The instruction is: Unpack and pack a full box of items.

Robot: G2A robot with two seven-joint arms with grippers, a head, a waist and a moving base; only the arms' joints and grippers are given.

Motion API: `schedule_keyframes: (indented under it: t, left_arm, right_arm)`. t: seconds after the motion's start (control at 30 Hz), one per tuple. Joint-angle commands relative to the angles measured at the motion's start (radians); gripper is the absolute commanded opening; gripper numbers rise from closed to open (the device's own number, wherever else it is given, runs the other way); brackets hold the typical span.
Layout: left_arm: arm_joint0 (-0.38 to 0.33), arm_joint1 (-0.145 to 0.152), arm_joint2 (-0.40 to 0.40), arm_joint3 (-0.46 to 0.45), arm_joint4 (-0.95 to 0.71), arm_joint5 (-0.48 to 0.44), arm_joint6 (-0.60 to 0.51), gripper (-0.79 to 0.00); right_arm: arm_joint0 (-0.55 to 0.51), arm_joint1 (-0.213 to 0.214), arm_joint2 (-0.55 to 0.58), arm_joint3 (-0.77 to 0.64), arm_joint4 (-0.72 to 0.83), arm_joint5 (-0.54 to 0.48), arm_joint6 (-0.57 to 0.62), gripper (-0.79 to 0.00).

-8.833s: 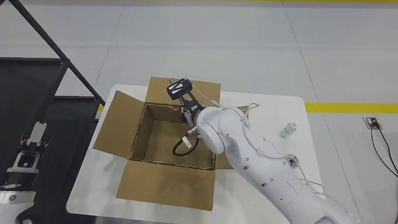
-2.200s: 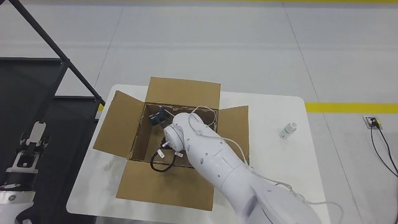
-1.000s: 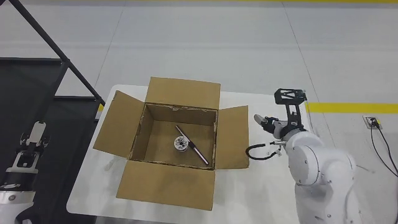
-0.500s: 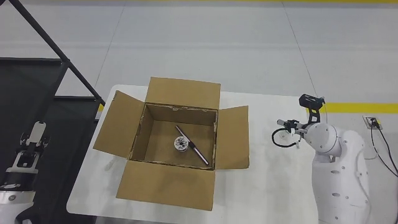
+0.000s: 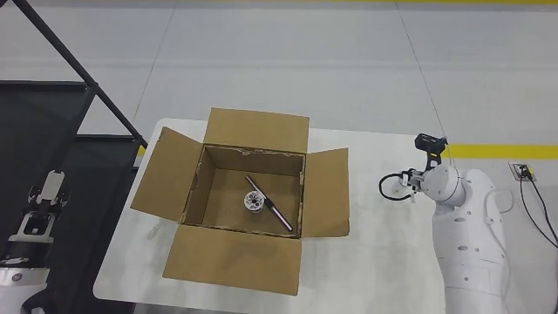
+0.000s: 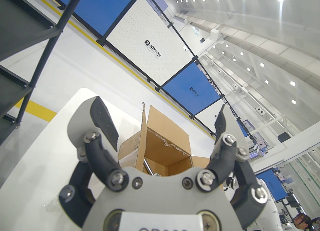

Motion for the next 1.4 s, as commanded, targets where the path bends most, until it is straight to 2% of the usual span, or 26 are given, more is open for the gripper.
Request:
schedule_keyframes:
  t: [0.0, 0.1, 0.27, 0.47, 0.6, 0.7, 0.83, 1.03, 1.17, 1.37]
  left_arm:
    - [0.000, 0.000, 0.000, 0.000, 0.000, 0.000, 0.000, 0.000]
    - [0.000, 0.000, 0.000, 0.000, 0.000, 0.000, 0.000, 0.000]
    - [0.000, 0.000, 0.000, 0.000, 0.000, 0.000, 0.000, 0.000]
    - [0.000, 0.000, 0.000, 0.000, 0.000, 0.000, 0.000, 0.000]
    - [0.000, 0.000, 0.000, 0.000, 0.000, 0.000, 0.000, 0.000]
    - [0.000, 0.000, 0.000, 0.000, 0.000, 0.000, 0.000, 0.000]
    - [0.000, 0.000, 0.000, 0.000, 0.000, 0.000, 0.000, 0.000]
    - [0.000, 0.000, 0.000, 0.000, 0.000, 0.000, 0.000, 0.000]
    - [0.000, 0.000, 0.000, 0.000, 0.000, 0.000, 0.000, 0.000]
    - [0.000, 0.000, 0.000, 0.000, 0.000, 0.000, 0.000, 0.000]
  right_arm:
    - [-0.006, 0.002, -0.001, -0.012, 0.010, 0.003, -0.010, -0.662]
    - [-0.027, 0.003, -0.008, -0.075, 0.023, 0.015, -0.017, -0.785]
    - [-0.109, -0.001, -0.048, -0.323, 0.055, 0.044, -0.019, -0.785]
    - [-0.224, -0.015, -0.172, -0.691, 0.081, 0.107, -0.024, -0.785]
    - [-0.250, -0.023, -0.288, -0.831, 0.074, 0.125, -0.066, -0.785]
    - [-0.244, -0.031, -0.386, -0.869, 0.099, 0.112, -0.101, -0.785]
    - [-0.182, -0.043, -0.525, -0.808, 0.134, 0.065, -0.093, -0.785]
    - [-0.020, -0.077, -0.733, -0.529, 0.159, 0.045, -0.042, -0.785]
    - [0.068, -0.104, -0.822, -0.324, 0.177, 0.052, -0.041, -0.785]
    - [0.137, -0.134, -0.887, -0.091, 0.184, 0.081, -0.084, -0.785]
